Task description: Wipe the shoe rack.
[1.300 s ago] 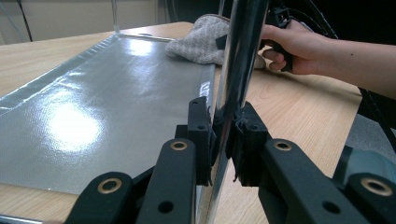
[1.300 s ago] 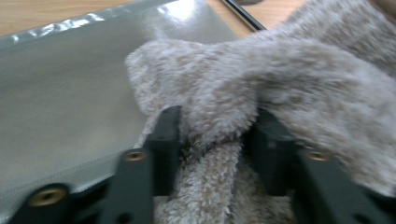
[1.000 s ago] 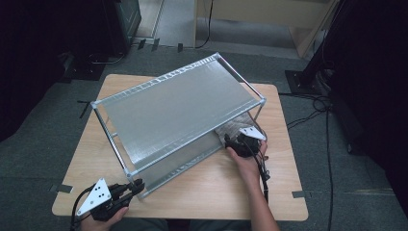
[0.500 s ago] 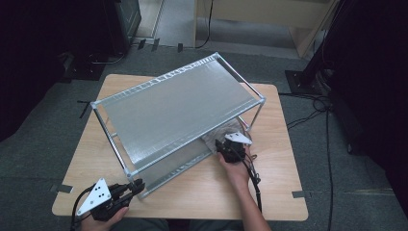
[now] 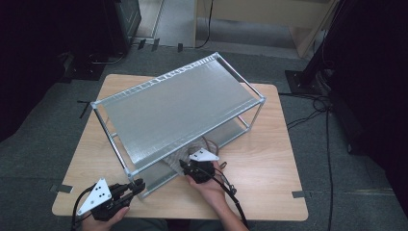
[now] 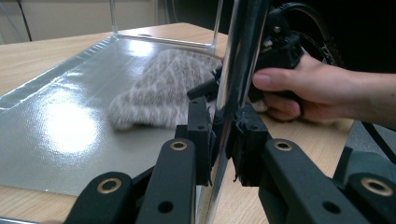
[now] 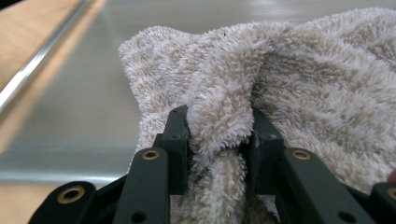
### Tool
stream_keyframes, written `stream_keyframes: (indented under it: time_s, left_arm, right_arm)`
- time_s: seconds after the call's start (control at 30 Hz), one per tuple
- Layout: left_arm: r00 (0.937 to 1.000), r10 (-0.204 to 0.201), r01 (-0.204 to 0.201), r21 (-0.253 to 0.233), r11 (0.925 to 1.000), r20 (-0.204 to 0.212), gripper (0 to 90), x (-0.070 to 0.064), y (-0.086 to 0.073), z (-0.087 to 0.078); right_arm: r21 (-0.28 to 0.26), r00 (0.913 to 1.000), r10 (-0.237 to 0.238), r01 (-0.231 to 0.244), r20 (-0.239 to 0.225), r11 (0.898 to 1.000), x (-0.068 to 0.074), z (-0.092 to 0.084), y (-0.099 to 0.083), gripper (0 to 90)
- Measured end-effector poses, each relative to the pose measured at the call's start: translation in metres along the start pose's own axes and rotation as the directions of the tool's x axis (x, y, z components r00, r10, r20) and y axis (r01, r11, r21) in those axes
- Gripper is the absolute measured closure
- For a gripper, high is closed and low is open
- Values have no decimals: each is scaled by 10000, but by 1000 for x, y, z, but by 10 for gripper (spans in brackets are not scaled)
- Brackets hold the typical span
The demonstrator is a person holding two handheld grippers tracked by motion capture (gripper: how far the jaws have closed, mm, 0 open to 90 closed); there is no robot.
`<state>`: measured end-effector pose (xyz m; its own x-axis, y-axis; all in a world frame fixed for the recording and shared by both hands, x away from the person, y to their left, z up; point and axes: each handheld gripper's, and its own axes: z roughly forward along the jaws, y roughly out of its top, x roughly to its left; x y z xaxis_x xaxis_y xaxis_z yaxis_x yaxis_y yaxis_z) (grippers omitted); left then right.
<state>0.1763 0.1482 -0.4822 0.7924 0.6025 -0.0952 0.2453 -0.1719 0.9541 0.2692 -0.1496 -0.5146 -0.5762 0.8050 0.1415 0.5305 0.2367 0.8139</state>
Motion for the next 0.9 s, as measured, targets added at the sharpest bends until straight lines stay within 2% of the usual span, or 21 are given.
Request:
stream_keyframes:
  time_s: [0.1, 0.13, 0.17, 0.23, 0.3, 0.37, 0.4, 0.43, 0.5, 0.53, 0.67, 0.73, 0.77, 0.83, 0.9]
  left_arm:
    - [10000, -28, 28, 2, 10000, -20, 795, 0, 0, 0]
    - [10000, -28, 28, 2, 10000, -20, 795, 0, 0, 0]
    - [10000, -79, 79, 2, 10000, -32, 794, 0, 0, 0]
    - [9999, -113, 113, -4, 9999, -26, 793, 0, 0, 0]
    - [9999, -129, 129, -6, 9999, -19, 792, 0, 0, 0]
    - [9999, -135, 135, 19, 9999, -10, 792, 0, 0, 0]
    - [9999, -131, 131, 33, 9999, -15, 793, 0, 0, 0]
    - [9999, -89, 90, 44, 10000, -60, 794, -1, 1, 0]
    - [10000, -65, 66, 73, 10000, -68, 795, -1, 1, 0]
    - [10000, -64, 64, 79, 9999, -71, 795, -1, 1, 0]
    - [10000, -39, 40, 80, 10000, -85, 795, -1, 1, 0]
    - [10000, -31, 31, 75, 10000, -80, 795, -1, 1, 0]
    - [10000, -26, 27, 80, 10000, -73, 795, -2, 1, -1]
    - [10000, -13, 13, 79, 10000, -59, 796, -2, 1, -1]
    - [10000, -13, 13, 79, 10000, -54, 796, -2, 1, -1]
  right_arm:
    - [-21, 9991, -203, 202, -370, 9998, 16, 0, -2, 652]
    - [-21, 9991, -203, 202, -370, 9998, 16, 0, -2, 652]
    - [-24, 9969, -330, 329, -714, 9995, 29, 0, -5, 644]
    - [-42, 9943, -546, 544, -911, 9985, 38, 0, -7, 628]
    - [-66, 9849, -1127, 1128, -1316, 9936, 49, -1, -10, 618]
    - [-98, 9804, -1373, 1373, -1416, 9905, 53, -2, -11, 627]
    - [-176, 9779, -1601, 1592, -1346, 9871, 54, -3, -12, 655]
    - [-215, 9779, -1628, 1614, -1310, 9867, 52, -3, -12, 670]
    - [-219, 9797, -1391, 1374, -1442, 9903, 44, -4, -11, 692]
    - [-206, 9818, -1341, 1325, -1348, 9910, 39, -5, -10, 698]
    - [-64, 9905, -1296, 1294, -459, 9916, 16, -11, -6, 703]
    - [-34, 9963, -799, 798, -308, 9968, -4, -14, -4, 703]
    - [-31, 9979, -645, 645, -62, 9979, -10, -15, -3, 703]
    - [-21, 9992, -196, 197, 353, 9998, -30, -19, -2, 703]
    - [-73, 9979, 60, -55, 644, 10000, -43, -22, -2, 703]
